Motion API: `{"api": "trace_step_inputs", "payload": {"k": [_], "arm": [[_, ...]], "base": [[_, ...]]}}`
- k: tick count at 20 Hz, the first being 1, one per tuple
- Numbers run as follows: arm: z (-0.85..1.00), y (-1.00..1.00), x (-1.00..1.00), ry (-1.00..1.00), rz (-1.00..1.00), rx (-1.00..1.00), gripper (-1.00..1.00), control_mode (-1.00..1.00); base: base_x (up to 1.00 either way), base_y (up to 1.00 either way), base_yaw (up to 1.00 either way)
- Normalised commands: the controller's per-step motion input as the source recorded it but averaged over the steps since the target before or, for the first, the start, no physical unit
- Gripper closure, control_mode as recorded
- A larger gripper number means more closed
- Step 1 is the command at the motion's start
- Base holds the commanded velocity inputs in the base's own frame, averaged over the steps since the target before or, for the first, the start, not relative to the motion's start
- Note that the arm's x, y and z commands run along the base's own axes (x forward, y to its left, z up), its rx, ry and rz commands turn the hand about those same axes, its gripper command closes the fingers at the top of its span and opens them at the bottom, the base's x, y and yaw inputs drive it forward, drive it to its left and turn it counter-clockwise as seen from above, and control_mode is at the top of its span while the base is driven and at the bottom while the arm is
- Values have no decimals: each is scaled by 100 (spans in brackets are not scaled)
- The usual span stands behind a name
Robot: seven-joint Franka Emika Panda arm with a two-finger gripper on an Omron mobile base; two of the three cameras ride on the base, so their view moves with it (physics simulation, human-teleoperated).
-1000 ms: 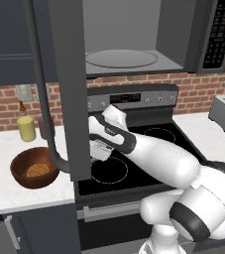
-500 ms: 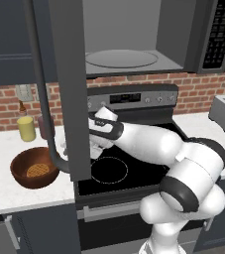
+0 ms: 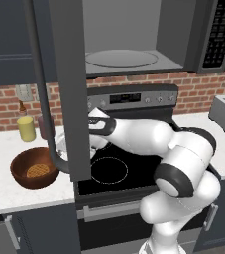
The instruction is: Open the microwave, place the bowl with waffle inside the microwave, then close the microwave door and turn it on.
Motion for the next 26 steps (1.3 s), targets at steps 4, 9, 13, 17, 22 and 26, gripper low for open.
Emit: {"api": "trace_step_inputs", "payload": {"k": [4,9,13,17,22,26], "arm": [[-37,29,25,0,0,0,-100,-100],[-24,19,20,0,0,0,-100,-100],[-23,18,16,0,0,0,-100,-100],[-22,19,8,0,0,0,-100,-100],[-22,17,1,0,0,0,-100,-100],[-15,13,0,0,0,0,-100,-100]], "base": [[0,0,0],[0,0,0],[0,0,0],[0,0,0],[0,0,0],[0,0,0]]}}
